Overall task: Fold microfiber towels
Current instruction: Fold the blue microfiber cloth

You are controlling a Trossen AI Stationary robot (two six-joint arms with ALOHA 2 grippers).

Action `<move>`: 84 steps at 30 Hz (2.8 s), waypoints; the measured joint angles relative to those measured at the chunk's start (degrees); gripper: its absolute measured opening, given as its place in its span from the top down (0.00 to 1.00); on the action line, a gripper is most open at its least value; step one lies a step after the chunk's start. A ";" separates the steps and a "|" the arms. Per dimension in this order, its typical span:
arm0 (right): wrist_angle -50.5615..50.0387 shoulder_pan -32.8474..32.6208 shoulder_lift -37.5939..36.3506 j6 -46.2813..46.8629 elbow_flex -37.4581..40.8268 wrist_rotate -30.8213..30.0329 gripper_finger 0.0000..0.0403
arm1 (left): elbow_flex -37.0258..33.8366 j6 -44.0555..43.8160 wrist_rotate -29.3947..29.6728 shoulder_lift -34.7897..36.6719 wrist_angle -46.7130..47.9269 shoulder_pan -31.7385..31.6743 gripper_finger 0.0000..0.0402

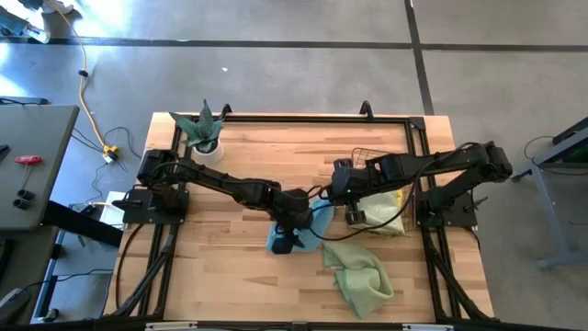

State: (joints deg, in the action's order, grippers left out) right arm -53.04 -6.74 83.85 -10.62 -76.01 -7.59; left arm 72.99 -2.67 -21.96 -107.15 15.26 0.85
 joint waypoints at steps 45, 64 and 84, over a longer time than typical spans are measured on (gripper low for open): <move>-2.00 2.27 0.00 -4.91 0.00 -0.88 1.00 | -0.07 -14.39 22.34 0.00 11.94 11.38 0.54; -1.46 2.27 0.00 -4.83 0.00 -0.88 1.00 | -0.11 -23.93 25.59 -4.89 14.08 15.48 0.54; -0.90 2.26 0.00 2.23 0.00 -0.86 1.00 | -0.10 -36.39 22.64 -2.96 17.94 15.27 0.98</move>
State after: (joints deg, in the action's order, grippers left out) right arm -53.95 -4.48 83.85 -8.39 -76.01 -8.45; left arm 72.89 -39.05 0.69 -110.12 33.20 16.12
